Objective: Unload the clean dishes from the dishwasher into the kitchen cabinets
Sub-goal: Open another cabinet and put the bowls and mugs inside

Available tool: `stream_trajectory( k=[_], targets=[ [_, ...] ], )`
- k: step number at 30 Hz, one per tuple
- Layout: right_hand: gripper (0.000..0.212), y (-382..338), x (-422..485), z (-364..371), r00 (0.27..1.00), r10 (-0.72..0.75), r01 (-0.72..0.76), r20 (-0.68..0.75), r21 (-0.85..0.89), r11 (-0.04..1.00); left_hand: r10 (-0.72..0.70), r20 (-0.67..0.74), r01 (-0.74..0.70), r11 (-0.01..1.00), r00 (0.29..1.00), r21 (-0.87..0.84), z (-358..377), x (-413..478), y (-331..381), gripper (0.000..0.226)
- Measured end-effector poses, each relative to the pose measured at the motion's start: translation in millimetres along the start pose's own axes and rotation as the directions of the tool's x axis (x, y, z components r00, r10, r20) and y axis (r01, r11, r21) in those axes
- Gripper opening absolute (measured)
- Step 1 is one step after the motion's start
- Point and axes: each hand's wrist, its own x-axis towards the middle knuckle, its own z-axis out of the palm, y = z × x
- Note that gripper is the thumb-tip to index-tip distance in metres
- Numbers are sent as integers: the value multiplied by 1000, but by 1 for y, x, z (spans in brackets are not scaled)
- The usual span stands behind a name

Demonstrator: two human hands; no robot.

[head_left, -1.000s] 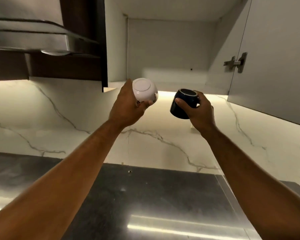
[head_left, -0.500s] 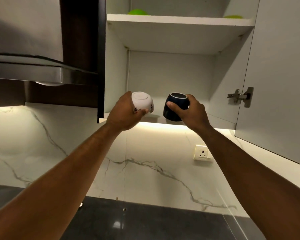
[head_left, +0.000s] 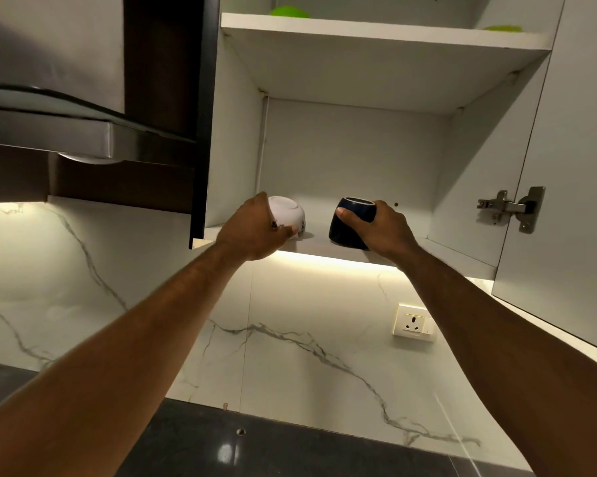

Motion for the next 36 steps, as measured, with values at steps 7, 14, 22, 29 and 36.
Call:
stream_trajectory(
  k=[7,14,22,29,36],
  targets=[
    [72,-3,22,5,983,23,-27,183,19,999,-59,113,54,997,992,48,4,13,0,59],
    [57,-5,41,14,965,68,-100,255,118,988,-179,189,160,981,966,112,9,38,-21,78],
    [69,-7,67,25,951,117,-120,286,-8,993,-246,173,166,910,954,379,11,59,-28,90],
    [79,-9,89,40,971,81,-64,224,-81,995,-202,191,147,952,961,268,19,79,-28,86],
    [53,-4,104,57,981,-63,90,182,-148,985,-183,243,96,939,952,332,30,98,-29,58]
  ],
)
